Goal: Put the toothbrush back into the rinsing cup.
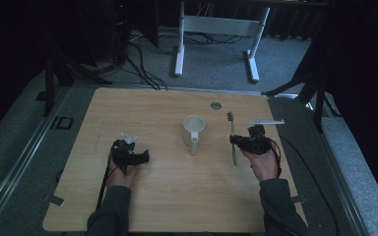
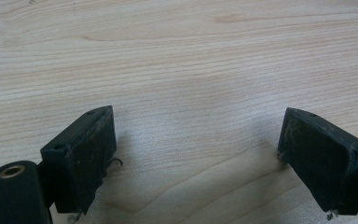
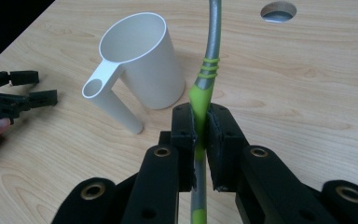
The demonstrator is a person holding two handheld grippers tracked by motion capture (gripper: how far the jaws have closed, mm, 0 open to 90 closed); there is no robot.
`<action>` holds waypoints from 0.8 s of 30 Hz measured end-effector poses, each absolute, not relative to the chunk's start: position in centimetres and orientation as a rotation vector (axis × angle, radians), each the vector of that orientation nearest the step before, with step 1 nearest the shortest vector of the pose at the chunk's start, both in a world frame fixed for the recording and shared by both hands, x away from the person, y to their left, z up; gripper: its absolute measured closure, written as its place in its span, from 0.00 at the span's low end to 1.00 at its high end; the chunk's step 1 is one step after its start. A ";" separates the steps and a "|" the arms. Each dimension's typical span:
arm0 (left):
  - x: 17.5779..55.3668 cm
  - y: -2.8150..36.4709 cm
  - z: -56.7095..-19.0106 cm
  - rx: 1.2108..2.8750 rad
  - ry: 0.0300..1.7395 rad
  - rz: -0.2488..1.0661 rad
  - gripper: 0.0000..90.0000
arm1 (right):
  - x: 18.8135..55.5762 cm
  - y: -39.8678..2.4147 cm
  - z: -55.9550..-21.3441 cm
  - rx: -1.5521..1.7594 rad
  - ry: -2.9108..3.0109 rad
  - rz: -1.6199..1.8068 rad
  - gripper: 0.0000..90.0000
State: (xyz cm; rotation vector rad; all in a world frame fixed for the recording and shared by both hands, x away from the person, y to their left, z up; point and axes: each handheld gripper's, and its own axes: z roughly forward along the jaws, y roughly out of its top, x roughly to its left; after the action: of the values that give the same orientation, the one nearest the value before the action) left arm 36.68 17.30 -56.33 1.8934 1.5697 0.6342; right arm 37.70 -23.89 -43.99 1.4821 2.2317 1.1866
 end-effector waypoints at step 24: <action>36.7 17.3 -56.3 1.897 1.569 0.633 0.13 | 37.9 -23.0 -42.7 1.447 2.180 1.234 0.91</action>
State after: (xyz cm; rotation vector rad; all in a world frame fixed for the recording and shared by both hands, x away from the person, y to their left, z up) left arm 36.68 17.32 -56.32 1.8969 1.5687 0.6331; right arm 37.95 -23.05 -42.70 1.4472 2.1797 1.2339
